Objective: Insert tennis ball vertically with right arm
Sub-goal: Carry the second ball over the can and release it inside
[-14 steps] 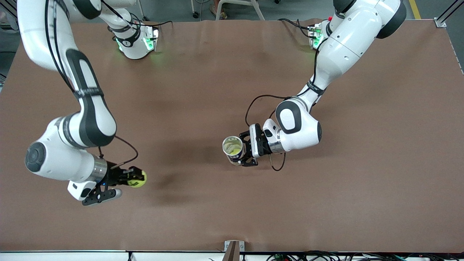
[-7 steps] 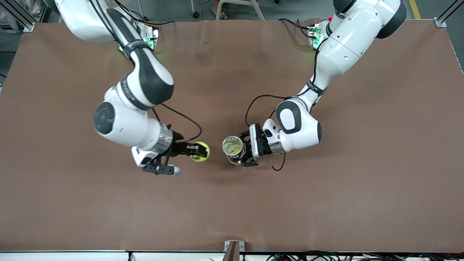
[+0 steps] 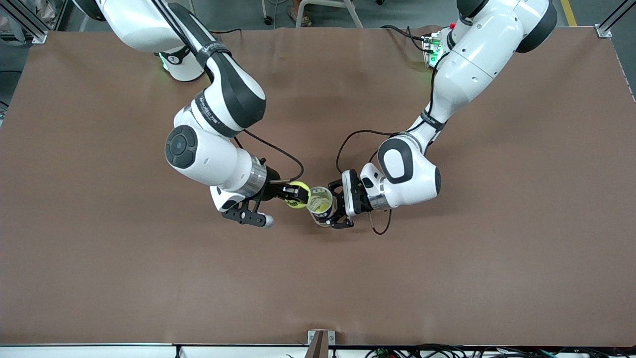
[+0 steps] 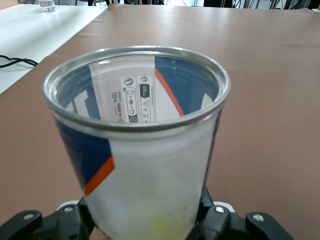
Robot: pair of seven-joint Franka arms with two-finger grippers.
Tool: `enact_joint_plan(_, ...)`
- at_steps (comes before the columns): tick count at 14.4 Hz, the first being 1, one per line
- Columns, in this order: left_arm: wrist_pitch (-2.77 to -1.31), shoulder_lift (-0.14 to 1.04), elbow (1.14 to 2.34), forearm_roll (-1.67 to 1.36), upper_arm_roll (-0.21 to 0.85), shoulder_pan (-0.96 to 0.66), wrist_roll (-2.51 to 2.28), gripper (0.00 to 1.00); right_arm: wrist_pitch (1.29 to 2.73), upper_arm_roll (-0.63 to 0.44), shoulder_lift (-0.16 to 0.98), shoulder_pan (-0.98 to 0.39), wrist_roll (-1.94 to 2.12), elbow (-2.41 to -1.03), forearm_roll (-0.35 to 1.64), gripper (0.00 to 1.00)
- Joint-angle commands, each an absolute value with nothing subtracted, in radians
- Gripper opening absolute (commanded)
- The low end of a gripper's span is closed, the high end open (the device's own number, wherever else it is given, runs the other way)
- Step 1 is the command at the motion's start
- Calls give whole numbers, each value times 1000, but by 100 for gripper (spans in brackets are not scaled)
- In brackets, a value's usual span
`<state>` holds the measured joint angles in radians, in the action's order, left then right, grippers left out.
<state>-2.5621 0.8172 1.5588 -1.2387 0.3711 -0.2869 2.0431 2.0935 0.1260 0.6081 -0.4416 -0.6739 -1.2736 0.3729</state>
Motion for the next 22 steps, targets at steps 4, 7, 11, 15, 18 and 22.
enact_joint_plan(4,-2563,821,1560,-1243,368,-287,2057,77,2177,115,624,-489,-741,-1273,391,12)
enact_joint_plan(7,-2563,821,1559,-1244,368,-288,2057,77,2180,115,640,-491,-739,-1273,390,12)
enact_joint_plan(11,-2563,819,1559,-1244,370,-285,2057,77,2198,115,661,-495,-736,-1273,390,12)
enact_joint_plan(15,-2563,821,1557,-1244,368,-285,2057,77,2198,115,663,-506,-738,-1276,391,14)
enact_joint_plan(18,-2563,819,1559,-1244,370,-284,2057,77,2201,114,670,-511,-735,-1275,387,72)
enact_joint_plan(22,-2563,818,1557,-1246,370,-282,2054,77,2201,112,666,-497,-727,-1269,385,100)
